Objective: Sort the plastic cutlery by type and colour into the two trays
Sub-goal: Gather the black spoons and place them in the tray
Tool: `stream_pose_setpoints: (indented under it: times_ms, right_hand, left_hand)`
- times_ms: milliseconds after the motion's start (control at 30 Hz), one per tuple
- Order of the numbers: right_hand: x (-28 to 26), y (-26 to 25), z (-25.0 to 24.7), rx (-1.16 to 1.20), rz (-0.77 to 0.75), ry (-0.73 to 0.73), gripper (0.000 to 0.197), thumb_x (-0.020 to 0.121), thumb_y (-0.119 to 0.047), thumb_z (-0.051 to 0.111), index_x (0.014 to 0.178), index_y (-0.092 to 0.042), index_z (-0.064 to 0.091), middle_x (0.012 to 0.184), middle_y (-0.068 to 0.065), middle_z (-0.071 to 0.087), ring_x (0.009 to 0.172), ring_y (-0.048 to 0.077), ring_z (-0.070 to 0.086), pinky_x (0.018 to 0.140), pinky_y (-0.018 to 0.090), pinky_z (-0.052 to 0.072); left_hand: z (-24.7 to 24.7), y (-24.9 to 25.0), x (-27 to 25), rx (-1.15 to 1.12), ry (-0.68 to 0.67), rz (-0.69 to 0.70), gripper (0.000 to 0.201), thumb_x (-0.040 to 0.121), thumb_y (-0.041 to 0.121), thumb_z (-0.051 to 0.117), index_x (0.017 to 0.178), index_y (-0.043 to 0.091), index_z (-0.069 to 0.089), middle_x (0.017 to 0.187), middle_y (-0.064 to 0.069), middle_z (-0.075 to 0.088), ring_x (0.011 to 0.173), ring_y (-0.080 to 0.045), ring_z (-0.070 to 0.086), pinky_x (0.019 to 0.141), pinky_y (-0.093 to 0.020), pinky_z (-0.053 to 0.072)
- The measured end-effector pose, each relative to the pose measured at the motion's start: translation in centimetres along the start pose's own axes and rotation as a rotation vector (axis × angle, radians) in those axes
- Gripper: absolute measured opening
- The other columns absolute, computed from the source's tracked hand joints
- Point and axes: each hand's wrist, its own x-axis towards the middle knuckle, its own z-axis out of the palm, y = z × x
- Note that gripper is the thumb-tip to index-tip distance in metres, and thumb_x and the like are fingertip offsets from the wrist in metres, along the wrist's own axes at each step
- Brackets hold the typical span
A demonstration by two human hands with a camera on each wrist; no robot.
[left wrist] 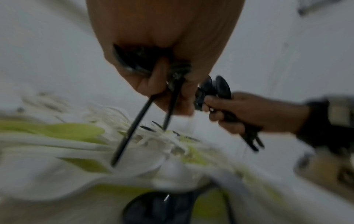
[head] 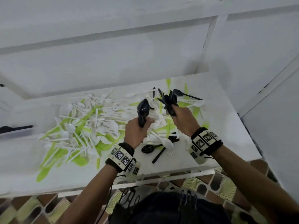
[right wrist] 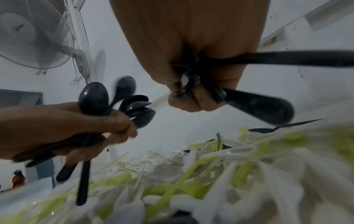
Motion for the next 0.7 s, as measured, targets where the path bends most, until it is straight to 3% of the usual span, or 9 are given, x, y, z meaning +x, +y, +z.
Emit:
stream_pose_setpoints:
  times_ms: [67,100,167,233,300,367,433,567,700]
  right_hand:
    - [-0.6,1.2,-0.4,0.032,0.014,0.021,0.023,0.105,-0.022,0.049,0.111,-0.005,0.064,0.082,0.019,0.070,0.071,0.039,0.064,0.063,0.047,0.052]
    - [-1.0,1.7,-0.4,0.049,0.018,0.023,0.022,0.105,-0.020,0.050,0.111,-0.005,0.064,0.081,0.018,0.070,0.070,0.038,0.064,0.062,0.047,0.051]
    - [-1.7,2.6,-0.5,0.077,0.034,0.009,0.019,0.105,-0.019,0.051,0.111,-0.007,0.063,0.082,0.016,0.070,0.067,0.035,0.064,0.062,0.047,0.052]
    - [-2.2,3.3,-0.6,0.117,0.065,0.007,0.017,0.104,-0.020,0.052,0.112,-0.009,0.063,0.081,0.011,0.071,0.064,0.026,0.065,0.062,0.041,0.053]
    - [-2.7,3.8,-0.9,0.159,0.101,0.041,0.020,0.105,-0.024,0.055,0.109,-0.008,0.064,0.066,-0.002,0.062,0.053,0.007,0.058,0.055,0.025,0.046]
    - [-3.3,3.8,-1.3,0.184,0.138,0.068,0.024,0.105,-0.031,0.054,0.105,-0.009,0.064,0.058,-0.009,0.052,0.048,0.002,0.054,0.049,0.017,0.039]
    - [-3.8,3.7,-1.3,0.187,0.133,0.056,0.026,0.104,-0.036,0.054,0.104,-0.012,0.065,0.061,-0.005,0.059,0.047,0.002,0.054,0.049,0.016,0.040]
    - [-4.8,3.6,-1.0,0.174,0.093,0.043,0.030,0.103,-0.039,0.055,0.098,-0.011,0.064,0.056,-0.008,0.052,0.049,0.006,0.050,0.054,0.029,0.039]
    - [-5.1,3.4,-0.8,0.204,0.124,0.068,0.026,0.103,-0.037,0.055,0.107,-0.014,0.067,0.051,-0.014,0.052,0.049,0.003,0.053,0.053,0.022,0.036]
  left_hand:
    - [0.8,-0.6,-1.5,0.194,-0.133,0.070,0.037,0.100,0.045,0.058,0.073,0.022,0.068,0.053,-0.002,0.057,0.049,-0.017,0.056,0.053,-0.041,0.047]
    - [1.2,-0.7,-2.2,0.303,-0.181,0.086,0.045,0.100,0.046,0.057,0.062,0.022,0.054,0.051,-0.002,0.049,0.047,-0.019,0.049,0.051,-0.042,0.041]
    - [2.0,-0.6,-3.6,0.484,-0.236,0.096,0.053,0.101,0.050,0.056,0.058,0.025,0.037,0.052,0.001,0.039,0.049,-0.018,0.041,0.051,-0.037,0.029]
    - [2.9,-0.2,-4.8,0.622,-0.284,0.108,0.047,0.095,0.058,0.056,0.065,0.024,0.046,0.062,0.002,0.048,0.061,-0.022,0.054,0.053,-0.035,0.029]
    - [3.7,0.5,-5.7,0.750,-0.344,0.127,0.038,0.089,0.063,0.059,0.081,0.025,0.057,0.080,0.002,0.061,0.079,-0.023,0.063,0.057,-0.034,0.037]
    - [4.5,0.9,-5.9,0.862,-0.397,0.117,0.035,0.088,0.059,0.061,0.096,0.025,0.064,0.095,-0.001,0.066,0.089,-0.025,0.066,0.064,-0.033,0.041]
    - [5.0,0.7,-5.6,0.943,-0.406,0.100,0.031,0.092,0.048,0.057,0.102,0.020,0.067,0.102,-0.005,0.068,0.093,-0.029,0.067,0.067,-0.034,0.043]
    - [4.3,0.7,-4.4,0.956,-0.375,0.107,0.028,0.092,0.039,0.051,0.096,0.016,0.067,0.098,-0.006,0.068,0.089,-0.032,0.066,0.061,-0.032,0.036]
    - [1.8,1.8,-1.3,0.889,-0.399,0.128,0.026,0.091,0.039,0.056,0.080,0.015,0.061,0.077,-0.006,0.060,0.076,-0.033,0.064,0.057,-0.033,0.037]
